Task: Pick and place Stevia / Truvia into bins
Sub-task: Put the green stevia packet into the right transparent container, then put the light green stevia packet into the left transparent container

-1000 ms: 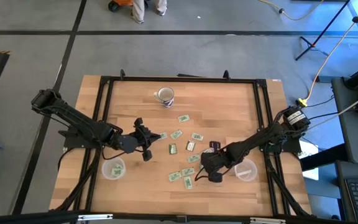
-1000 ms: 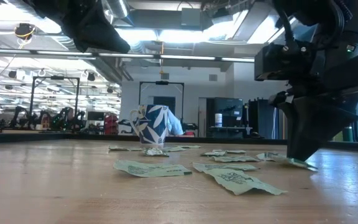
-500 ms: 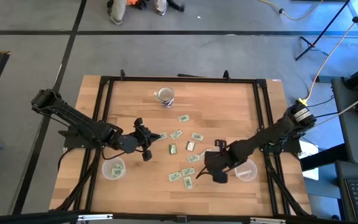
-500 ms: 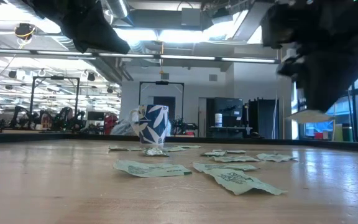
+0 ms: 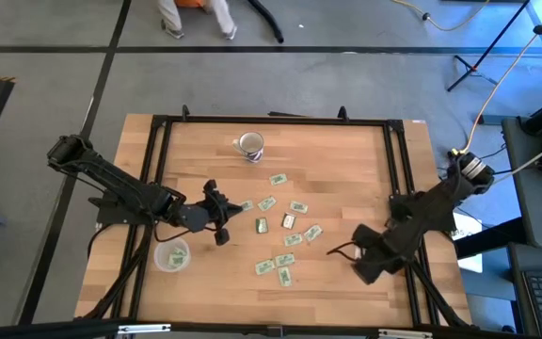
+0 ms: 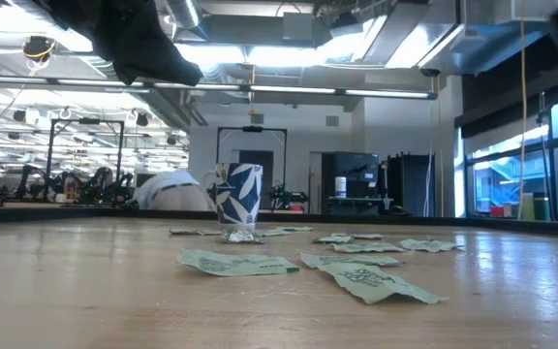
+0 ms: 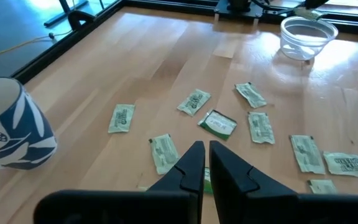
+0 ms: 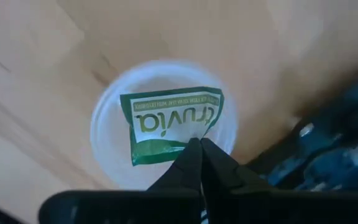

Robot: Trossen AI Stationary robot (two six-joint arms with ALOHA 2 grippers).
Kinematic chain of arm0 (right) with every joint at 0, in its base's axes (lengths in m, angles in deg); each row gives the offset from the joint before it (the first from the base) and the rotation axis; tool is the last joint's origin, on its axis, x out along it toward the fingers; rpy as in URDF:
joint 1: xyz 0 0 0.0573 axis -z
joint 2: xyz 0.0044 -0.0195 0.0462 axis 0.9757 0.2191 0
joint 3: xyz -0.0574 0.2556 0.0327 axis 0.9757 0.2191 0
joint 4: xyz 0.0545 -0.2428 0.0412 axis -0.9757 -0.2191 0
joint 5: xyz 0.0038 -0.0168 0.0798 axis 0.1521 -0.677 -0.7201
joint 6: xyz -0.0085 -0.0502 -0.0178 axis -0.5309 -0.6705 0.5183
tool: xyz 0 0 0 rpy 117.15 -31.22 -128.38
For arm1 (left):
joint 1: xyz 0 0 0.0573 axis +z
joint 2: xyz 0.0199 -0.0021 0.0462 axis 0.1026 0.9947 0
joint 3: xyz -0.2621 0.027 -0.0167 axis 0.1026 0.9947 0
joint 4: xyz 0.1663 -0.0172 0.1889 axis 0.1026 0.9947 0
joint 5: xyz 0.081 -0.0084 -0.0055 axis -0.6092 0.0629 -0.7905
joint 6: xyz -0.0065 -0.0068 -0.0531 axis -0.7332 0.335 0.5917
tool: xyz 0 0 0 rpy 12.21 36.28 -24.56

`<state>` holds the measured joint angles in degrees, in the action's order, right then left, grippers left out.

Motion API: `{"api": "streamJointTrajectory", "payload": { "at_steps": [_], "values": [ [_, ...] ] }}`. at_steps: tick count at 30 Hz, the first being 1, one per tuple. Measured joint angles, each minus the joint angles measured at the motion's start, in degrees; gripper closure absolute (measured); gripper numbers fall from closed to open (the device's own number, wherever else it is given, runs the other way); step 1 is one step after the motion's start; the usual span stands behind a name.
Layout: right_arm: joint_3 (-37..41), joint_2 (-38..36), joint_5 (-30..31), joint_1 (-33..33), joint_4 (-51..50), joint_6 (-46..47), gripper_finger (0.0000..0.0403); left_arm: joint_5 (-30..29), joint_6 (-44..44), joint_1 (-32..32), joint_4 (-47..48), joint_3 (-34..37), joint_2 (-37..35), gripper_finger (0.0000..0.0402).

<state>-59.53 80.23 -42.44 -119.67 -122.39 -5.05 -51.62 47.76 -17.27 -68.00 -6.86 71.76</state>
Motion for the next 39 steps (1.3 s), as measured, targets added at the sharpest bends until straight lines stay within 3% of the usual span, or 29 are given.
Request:
{"api": "streamJointTrajectory", "payload": {
  "at_steps": [6,28,34,39],
  "values": [
    [5.53,0.09,-2.05,-2.44,9.03,1.66,0.0402,0.28,-0.07,0.01,0.00,0.00,0.00,0.0384],
    [5.77,0.07,-1.70,-2.42,6.59,1.33,0.0323,0.28,0.00,0.02,0.00,0.00,0.00,0.0384],
    [-0.65,0.00,11.68,-2.41,3.79,-0.17,0.0326,2.25,0.04,0.02,-0.06,0.00,0.01,0.0384],
    [-2.71,-0.02,17.04,-1.30,13.91,-14.37,0.0326,3.93,0.02,0.09,-1.83,0.00,0.02,0.0384]
  ]
}}
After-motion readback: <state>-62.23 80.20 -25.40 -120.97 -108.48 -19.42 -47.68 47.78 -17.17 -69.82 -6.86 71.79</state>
